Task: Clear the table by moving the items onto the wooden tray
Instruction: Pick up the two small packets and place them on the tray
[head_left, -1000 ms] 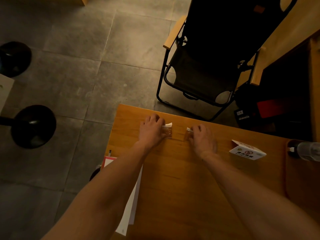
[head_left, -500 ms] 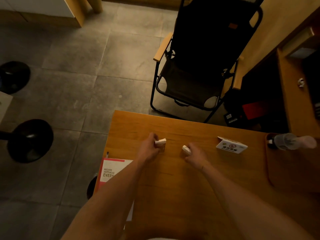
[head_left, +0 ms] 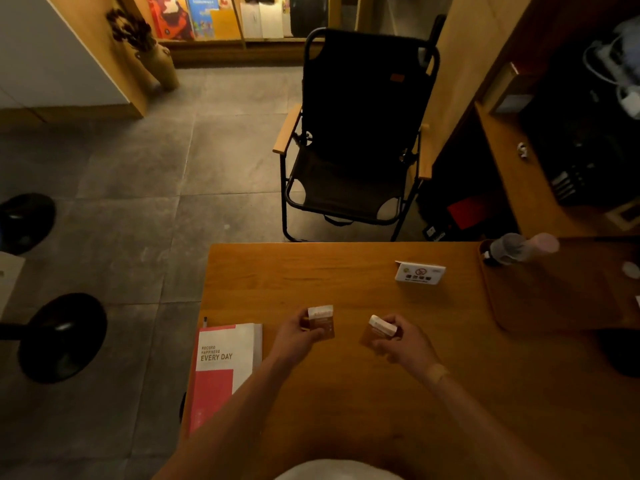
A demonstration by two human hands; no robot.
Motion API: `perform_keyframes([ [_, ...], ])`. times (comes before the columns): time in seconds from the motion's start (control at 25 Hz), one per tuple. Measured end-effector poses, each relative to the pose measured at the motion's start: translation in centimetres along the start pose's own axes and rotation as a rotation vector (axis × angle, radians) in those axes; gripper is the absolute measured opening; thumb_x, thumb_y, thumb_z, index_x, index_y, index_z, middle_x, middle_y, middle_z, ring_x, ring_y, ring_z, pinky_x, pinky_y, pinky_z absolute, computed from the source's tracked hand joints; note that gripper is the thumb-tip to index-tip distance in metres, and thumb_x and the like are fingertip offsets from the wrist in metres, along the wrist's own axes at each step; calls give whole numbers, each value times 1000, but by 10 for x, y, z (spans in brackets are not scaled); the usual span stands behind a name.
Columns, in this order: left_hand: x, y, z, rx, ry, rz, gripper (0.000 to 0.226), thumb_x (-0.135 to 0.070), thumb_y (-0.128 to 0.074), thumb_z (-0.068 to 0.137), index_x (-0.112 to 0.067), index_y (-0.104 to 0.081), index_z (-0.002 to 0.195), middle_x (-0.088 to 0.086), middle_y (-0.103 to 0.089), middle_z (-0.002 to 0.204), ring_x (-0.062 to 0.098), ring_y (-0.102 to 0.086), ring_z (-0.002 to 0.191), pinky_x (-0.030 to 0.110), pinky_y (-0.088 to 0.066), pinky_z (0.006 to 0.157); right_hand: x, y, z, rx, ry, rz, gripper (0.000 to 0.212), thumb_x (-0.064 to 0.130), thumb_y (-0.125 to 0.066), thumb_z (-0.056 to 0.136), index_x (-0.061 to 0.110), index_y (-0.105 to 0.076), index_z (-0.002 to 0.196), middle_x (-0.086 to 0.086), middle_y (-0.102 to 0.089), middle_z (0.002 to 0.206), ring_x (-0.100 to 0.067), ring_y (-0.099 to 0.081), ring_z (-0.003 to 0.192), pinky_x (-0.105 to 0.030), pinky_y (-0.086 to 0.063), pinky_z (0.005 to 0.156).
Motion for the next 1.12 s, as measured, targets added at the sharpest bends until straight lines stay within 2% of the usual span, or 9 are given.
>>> perform_keyframes([
  [0.08, -4, -19, -20, 56, -9, -1, 42, -9, -60, 92, -17, -51, 132, 2, -63, 116, 15, -62, 96, 23, -47, 64, -10, 12, -22, 9, 21, 33, 38, 10, -74, 83, 20, -56, 115, -5, -64, 115, -22, -67, 91, -24, -50, 59],
  [0.24, -12, -56, -62, 68, -48, 7, 36, -9, -59, 93, -19, -55, 127, 2, -65, 112, 14, -64, 92, 21, -48, 61, -34, 43, -68, -48, 57, 168, 44, 10, -75, 82, 23, -54, 118, 2, -63, 111, -13, -64, 89, -14, -48, 53],
  [0.36, -13, -90, -94, 92, -60, -11, 30, -8, -58, 93, -23, -60, 119, -1, -68, 107, 13, -65, 88, 19, -48, 59, -60, 66, -106, -78, 58, 227, 44, 14, -75, 82, 24, -53, 119, 5, -62, 111, -7, -63, 92, -14, -50, 57],
  [0.48, -12, -127, -124, 116, -61, -32, 29, -7, -59, 92, -31, -63, 109, -5, -70, 103, 11, -67, 87, 21, -48, 61, -90, 90, -145, -107, 53, 309, 46, 17, -76, 81, 20, -57, 122, 4, -65, 116, -13, -64, 102, -18, -53, 67],
  [0.56, -11, -152, -140, 131, -65, -33, 28, -7, -60, 92, -27, -63, 111, -5, -71, 102, 12, -68, 86, 22, -48, 61, -108, 108, -170, -151, 64, 384, 42, 16, -77, 79, 24, -60, 117, 6, -68, 113, -11, -65, 102, -16, -53, 68],
  [0.72, -17, -206, -170, 159, -81, 4, 28, -5, -59, 92, -18, -64, 117, 3, -70, 109, 24, -66, 95, 28, -47, 64, -150, 143, -219, -261, 87, 489, 33, 16, -76, 80, 30, -61, 106, 12, -69, 105, -2, -64, 94, -13, -48, 62],
  [0.88, -23, -258, -195, 227, -123, 49, 25, -6, -57, 93, -17, -64, 115, 3, -71, 107, 18, -67, 90, 27, -45, 63, -197, 168, -256, -325, 84, 589, 29, 10, -72, 83, 28, -61, 104, 11, -68, 104, 1, -65, 89, -10, -51, 58],
  [1.12, -20, -313, -210, 256, -118, 92, 27, -7, -58, 93, -14, -64, 119, 7, -70, 112, 25, -64, 96, 28, -44, 64, -241, 198, -289, -400, 72, 625, 32, 9, -74, 81, 30, -63, 102, 14, -69, 102, 3, -68, 87, -12, -53, 61],
])
Point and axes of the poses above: each hand's wrist, its own z-axis towards the middle knuckle, its own y-axis out of the back of the hand, x = y × z, the point moved 9 cm from there along z, towards the middle knuckle
